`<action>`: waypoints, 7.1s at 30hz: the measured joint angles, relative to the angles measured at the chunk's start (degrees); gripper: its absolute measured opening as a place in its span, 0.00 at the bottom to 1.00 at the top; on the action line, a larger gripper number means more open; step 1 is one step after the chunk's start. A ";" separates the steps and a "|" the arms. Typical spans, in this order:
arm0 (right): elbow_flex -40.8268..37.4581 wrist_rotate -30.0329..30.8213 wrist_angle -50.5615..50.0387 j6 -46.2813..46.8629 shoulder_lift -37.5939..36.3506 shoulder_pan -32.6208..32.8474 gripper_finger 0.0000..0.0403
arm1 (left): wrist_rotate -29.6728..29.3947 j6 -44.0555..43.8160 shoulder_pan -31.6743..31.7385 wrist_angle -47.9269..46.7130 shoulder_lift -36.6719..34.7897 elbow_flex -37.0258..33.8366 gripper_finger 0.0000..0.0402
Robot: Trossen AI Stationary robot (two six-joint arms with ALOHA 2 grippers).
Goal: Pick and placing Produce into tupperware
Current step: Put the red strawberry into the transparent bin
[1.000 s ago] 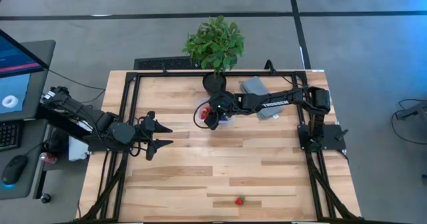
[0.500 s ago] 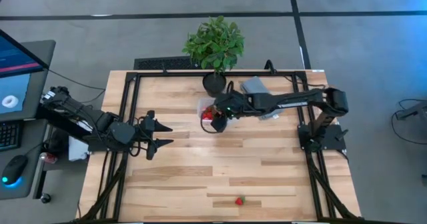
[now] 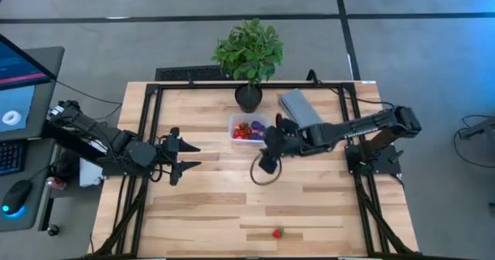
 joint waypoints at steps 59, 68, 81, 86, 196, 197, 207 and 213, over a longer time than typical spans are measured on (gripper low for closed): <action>0.22 -2.67 8.45 23.76 21.07 38.05 0.50 | -2.64 2.71 0.04 -0.52 0.00 0.00 0.52; 0.22 -6.73 8.39 17.73 21.07 36.08 0.58 | -2.77 1.29 0.04 -2.20 0.00 0.00 0.52; 0.22 -12.84 10.18 12.74 21.07 33.64 0.63 | -2.77 -1.02 0.04 -3.14 -0.02 0.00 0.52; 0.22 -12.90 10.88 12.40 21.07 33.34 0.63 | -2.76 -1.32 0.04 -3.14 -0.02 0.00 0.52; 0.00 -20.18 13.75 9.93 25.46 30.59 0.44 | -2.74 -2.86 0.07 -4.89 0.02 0.00 0.52; 0.00 -20.18 13.76 9.93 25.46 30.59 0.43 | -2.74 -2.86 0.07 -4.87 0.02 0.00 0.52; 0.00 -20.18 13.76 9.93 25.46 30.59 0.44 | -2.74 -2.86 0.07 -4.82 0.02 0.00 0.52; 0.00 -20.18 13.75 10.72 25.46 30.33 0.42 | -2.75 -2.89 0.07 -4.76 0.02 0.00 0.52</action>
